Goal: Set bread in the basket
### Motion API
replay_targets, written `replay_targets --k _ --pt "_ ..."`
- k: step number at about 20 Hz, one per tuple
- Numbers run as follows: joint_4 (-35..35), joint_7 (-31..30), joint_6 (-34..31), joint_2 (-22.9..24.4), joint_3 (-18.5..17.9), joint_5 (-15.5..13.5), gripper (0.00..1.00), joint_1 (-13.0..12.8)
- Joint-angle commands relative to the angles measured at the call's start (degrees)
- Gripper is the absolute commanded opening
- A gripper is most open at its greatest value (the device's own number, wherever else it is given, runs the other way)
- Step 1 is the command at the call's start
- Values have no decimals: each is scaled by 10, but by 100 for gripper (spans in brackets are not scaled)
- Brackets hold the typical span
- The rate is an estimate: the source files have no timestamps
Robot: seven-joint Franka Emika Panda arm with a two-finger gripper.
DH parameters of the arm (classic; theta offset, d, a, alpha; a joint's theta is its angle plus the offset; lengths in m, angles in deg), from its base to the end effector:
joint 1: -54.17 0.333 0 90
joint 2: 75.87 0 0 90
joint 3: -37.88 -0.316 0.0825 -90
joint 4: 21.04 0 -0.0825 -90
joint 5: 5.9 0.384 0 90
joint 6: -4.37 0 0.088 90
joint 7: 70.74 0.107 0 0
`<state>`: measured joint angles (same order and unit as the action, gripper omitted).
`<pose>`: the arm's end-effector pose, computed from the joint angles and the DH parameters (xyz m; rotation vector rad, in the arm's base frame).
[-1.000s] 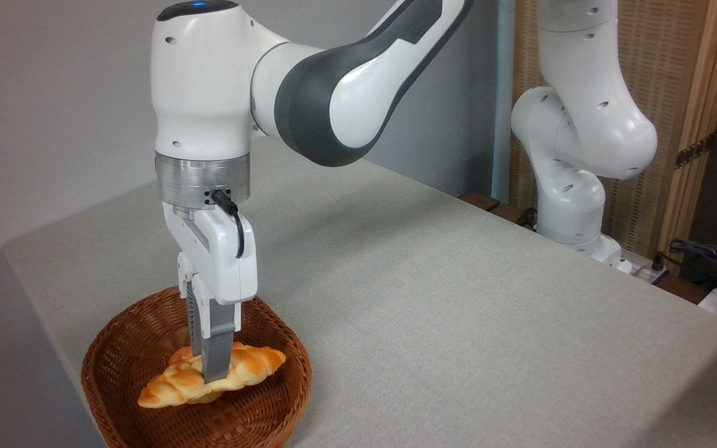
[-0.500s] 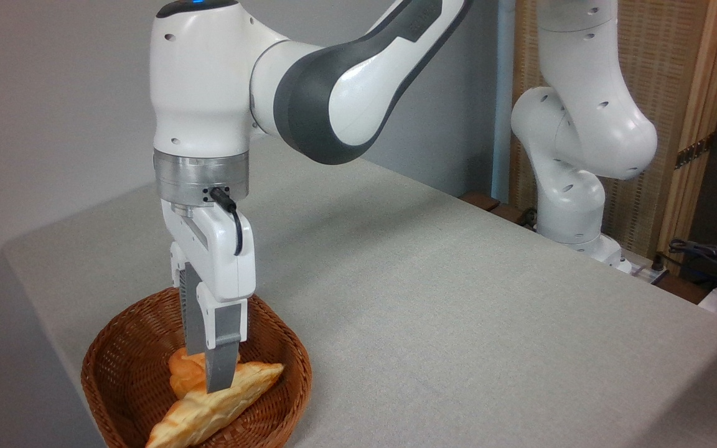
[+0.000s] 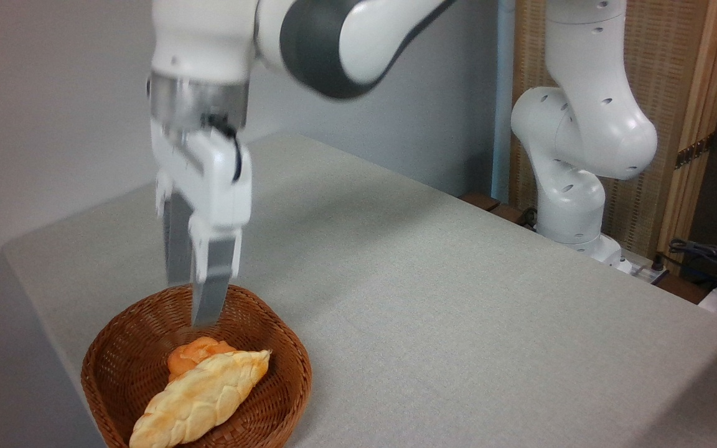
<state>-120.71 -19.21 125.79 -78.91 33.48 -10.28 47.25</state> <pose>0.6088 -0.0313 0.5673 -2.7158 1.3371 -0.4965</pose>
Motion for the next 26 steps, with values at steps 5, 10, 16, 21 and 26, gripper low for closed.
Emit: replay_targets --k 5,10,16,21,26 --pt "5 -135 -216 95 114 -46 100 77" --pt "33 -137 -296 92 113 5 100 72" --pt "47 -136 -298 81 106 15 100 71" --pt "70 -130 -298 67 67 14 100 54" --pt "73 -128 -298 67 46 17 100 36"
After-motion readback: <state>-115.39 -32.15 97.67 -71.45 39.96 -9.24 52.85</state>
